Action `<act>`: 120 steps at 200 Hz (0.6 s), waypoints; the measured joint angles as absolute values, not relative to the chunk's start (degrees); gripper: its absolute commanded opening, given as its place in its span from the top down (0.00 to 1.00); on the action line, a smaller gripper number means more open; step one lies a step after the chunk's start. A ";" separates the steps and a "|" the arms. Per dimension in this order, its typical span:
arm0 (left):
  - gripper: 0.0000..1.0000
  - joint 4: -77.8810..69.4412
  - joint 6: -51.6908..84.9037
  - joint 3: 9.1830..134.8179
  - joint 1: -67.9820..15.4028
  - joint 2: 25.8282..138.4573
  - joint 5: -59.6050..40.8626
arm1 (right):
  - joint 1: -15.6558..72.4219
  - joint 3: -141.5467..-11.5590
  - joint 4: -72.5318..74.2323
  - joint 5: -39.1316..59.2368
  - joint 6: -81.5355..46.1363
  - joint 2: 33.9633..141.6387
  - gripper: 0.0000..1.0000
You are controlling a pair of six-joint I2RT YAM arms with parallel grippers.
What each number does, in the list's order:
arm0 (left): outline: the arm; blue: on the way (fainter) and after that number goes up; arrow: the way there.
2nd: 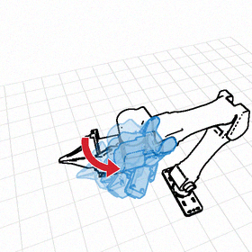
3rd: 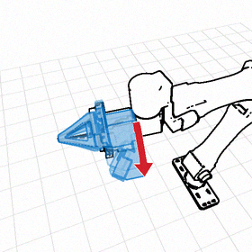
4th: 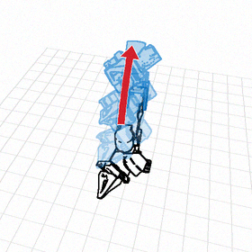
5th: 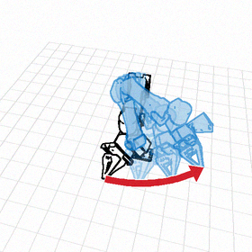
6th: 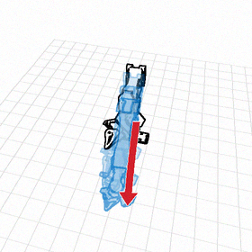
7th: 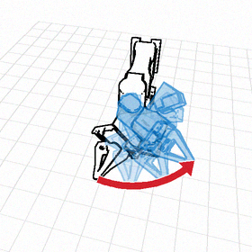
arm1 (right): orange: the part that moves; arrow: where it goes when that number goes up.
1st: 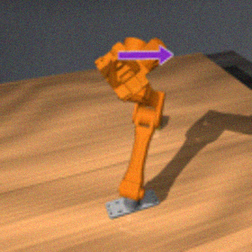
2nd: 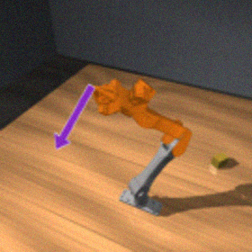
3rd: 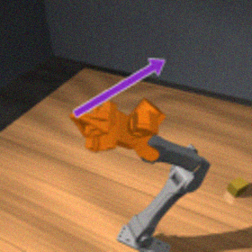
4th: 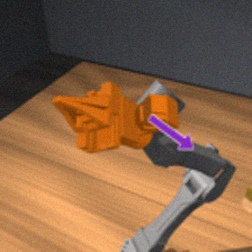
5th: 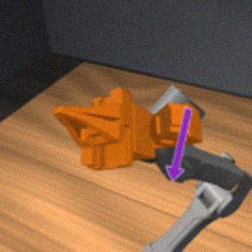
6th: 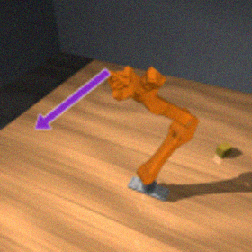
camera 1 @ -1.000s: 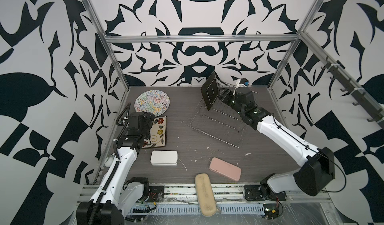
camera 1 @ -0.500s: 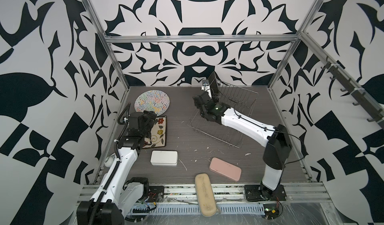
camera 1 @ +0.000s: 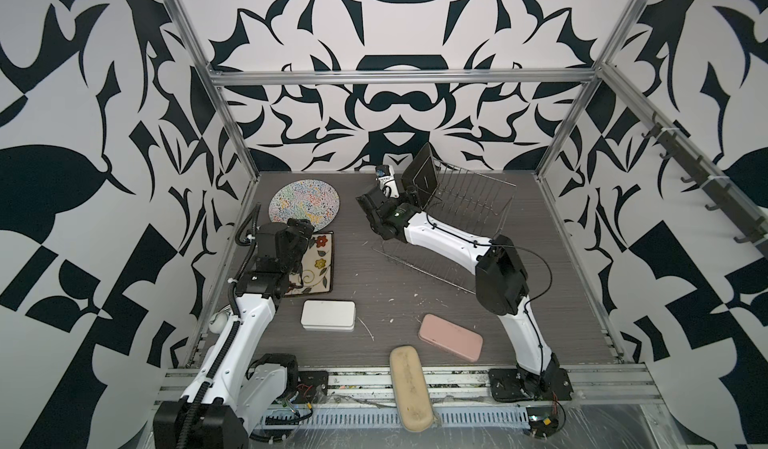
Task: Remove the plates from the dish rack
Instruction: 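Lower the right gripper onto the black plate's top edge in the rack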
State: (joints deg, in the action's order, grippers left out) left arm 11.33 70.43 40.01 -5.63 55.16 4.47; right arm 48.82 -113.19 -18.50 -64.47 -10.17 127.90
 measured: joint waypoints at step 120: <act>0.01 11.35 70.00 40.01 -5.63 55.48 3.57 | 47.57 -118.39 11.03 -76.27 10.57 139.33 0.20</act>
